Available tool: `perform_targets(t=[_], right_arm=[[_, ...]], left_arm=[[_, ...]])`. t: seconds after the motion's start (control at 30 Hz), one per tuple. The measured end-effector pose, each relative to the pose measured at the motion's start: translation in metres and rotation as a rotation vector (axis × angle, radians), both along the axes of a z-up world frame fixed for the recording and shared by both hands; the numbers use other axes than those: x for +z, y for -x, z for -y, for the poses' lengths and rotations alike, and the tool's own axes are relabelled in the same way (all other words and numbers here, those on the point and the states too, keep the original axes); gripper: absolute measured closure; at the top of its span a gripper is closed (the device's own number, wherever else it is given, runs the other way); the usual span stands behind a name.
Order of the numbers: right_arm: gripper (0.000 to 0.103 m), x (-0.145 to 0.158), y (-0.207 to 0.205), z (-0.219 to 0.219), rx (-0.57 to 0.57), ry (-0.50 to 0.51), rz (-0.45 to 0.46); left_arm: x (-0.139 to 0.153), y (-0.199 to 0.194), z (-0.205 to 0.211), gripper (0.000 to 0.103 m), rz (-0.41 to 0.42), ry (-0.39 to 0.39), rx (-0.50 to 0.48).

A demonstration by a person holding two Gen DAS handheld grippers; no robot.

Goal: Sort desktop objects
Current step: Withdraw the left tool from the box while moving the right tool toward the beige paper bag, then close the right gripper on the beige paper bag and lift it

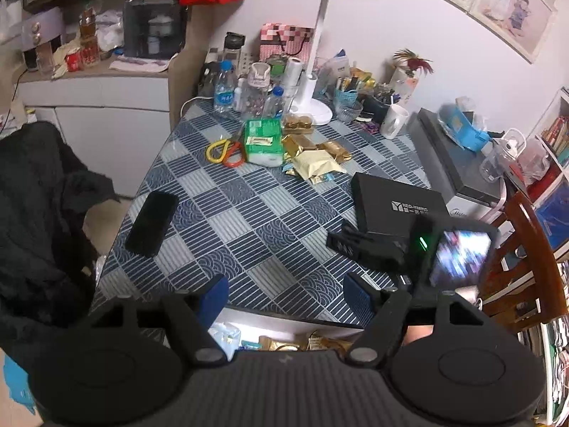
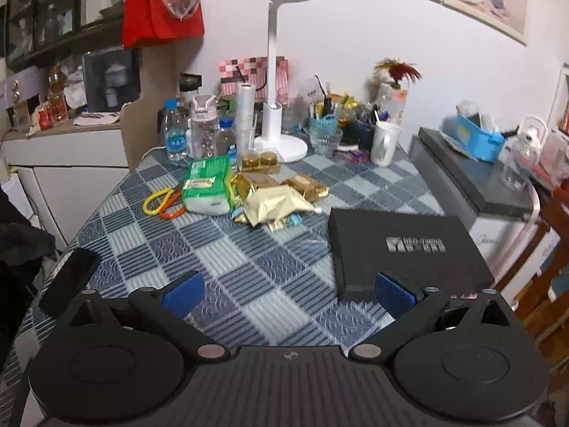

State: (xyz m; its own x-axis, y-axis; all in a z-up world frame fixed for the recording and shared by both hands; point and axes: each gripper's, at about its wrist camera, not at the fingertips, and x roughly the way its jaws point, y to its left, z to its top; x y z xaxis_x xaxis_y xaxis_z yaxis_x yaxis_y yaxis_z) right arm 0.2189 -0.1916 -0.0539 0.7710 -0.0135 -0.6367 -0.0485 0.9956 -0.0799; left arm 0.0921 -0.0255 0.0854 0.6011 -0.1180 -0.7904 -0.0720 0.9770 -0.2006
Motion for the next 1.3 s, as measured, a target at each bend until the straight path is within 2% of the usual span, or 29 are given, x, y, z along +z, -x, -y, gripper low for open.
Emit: perform_targets(t=[0.23, 0.37, 0.53, 0.73, 1.07, 1.3], right_arm=[[0.000, -0.014, -0.050, -0.009, 0.009, 0.002, -0.040], [0.000, -0.024, -0.070, -0.015, 0.023, 0.001, -0.062], [0.000, -0.032, -0.093, -0.017, 0.028, -0.010, -0.074], [0.000, -0.031, -0.123, -0.015, 0.040, -0.040, -0.069], [0.000, -0.039, -0.190, -0.001, -0.042, -0.193, -0.154], [0.000, -0.064, -0.243, 0.006, -0.145, -0.309, -0.237]], left_arm=[[-0.002, -0.015, 0.001, 0.018, -0.008, 0.007, 0.003], [-0.007, -0.030, -0.003, 0.018, -0.018, -0.008, 0.041], [-0.028, -0.052, -0.010, 0.018, -0.062, -0.030, 0.079], [-0.055, -0.065, -0.024, 0.018, -0.068, -0.026, 0.091], [-0.104, -0.076, -0.027, 0.018, -0.106, -0.067, 0.052], [-0.117, -0.082, -0.033, 0.018, -0.064, -0.112, 0.049]])
